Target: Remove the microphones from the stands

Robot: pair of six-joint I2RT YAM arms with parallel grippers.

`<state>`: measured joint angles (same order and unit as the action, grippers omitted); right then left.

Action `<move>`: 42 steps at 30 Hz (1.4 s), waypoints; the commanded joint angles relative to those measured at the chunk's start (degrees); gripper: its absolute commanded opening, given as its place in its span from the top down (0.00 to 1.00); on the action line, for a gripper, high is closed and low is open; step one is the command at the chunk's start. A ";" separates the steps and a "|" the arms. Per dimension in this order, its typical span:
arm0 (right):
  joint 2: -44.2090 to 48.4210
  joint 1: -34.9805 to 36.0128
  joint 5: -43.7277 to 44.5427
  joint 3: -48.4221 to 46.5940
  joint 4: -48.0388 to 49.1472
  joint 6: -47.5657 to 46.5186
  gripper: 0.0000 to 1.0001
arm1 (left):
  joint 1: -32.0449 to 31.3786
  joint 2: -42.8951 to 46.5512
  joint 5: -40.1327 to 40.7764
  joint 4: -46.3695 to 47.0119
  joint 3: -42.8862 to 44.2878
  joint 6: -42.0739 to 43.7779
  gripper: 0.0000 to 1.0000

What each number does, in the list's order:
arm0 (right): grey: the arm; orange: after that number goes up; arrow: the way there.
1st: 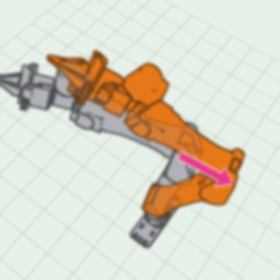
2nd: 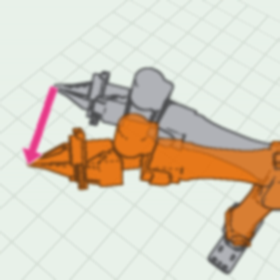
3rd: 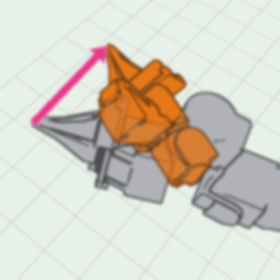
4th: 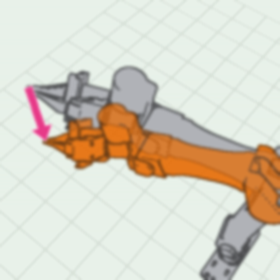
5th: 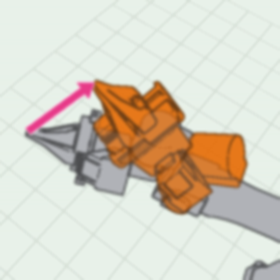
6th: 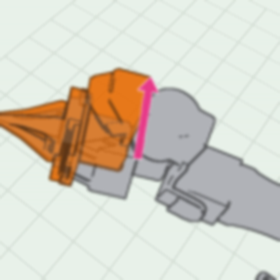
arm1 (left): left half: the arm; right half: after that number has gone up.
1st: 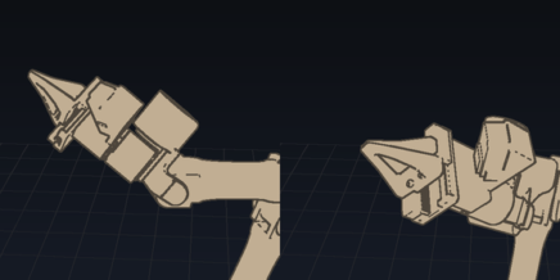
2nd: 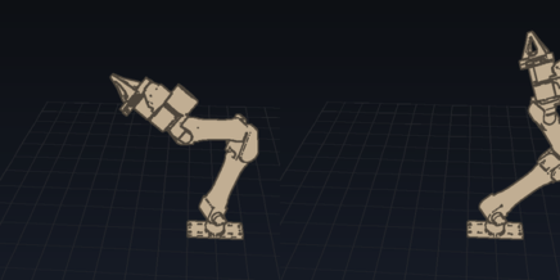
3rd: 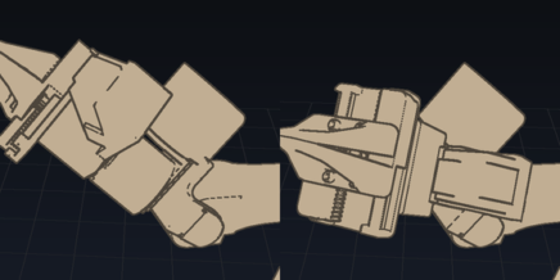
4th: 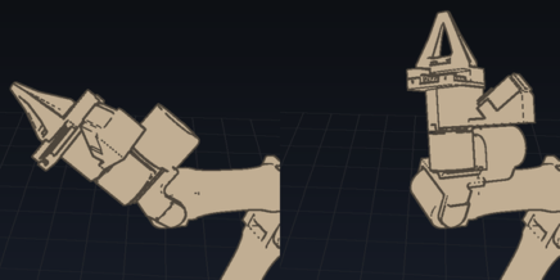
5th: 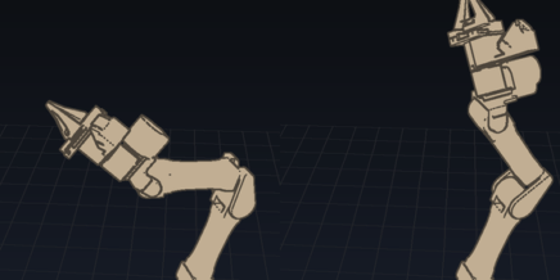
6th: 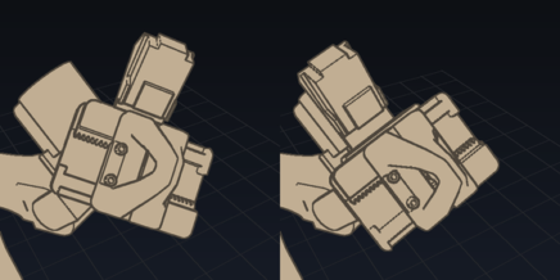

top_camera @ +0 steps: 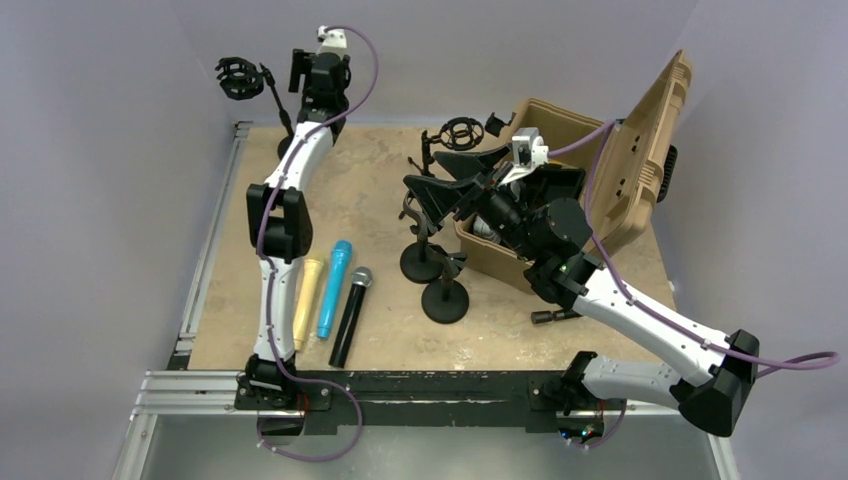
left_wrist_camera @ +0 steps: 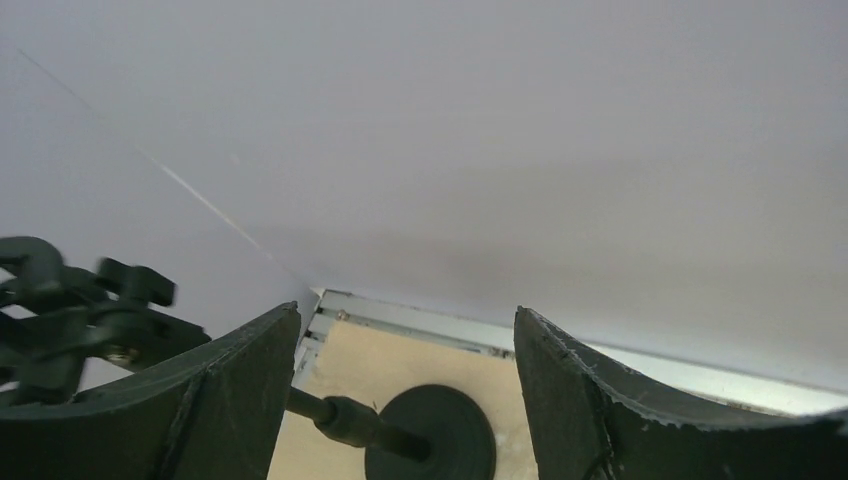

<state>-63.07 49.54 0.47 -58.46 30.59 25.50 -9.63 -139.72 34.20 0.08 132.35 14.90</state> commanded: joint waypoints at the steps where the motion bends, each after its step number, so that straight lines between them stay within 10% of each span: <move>1: 0.32 -0.06 -0.37 -1.00 2.22 -0.32 0.04 | -0.12 1.91 5.49 5.02 4.23 5.03 0.23; 42: -2.02 -0.32 -2.50 -2.79 2.10 -1.38 0.04 | 3.21 2.15 7.62 10.75 3.29 8.62 0.19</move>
<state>-65.30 49.43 -1.10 -58.92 30.85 24.58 -6.61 -139.28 43.46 11.05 133.58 25.06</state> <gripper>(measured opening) 0.959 0.808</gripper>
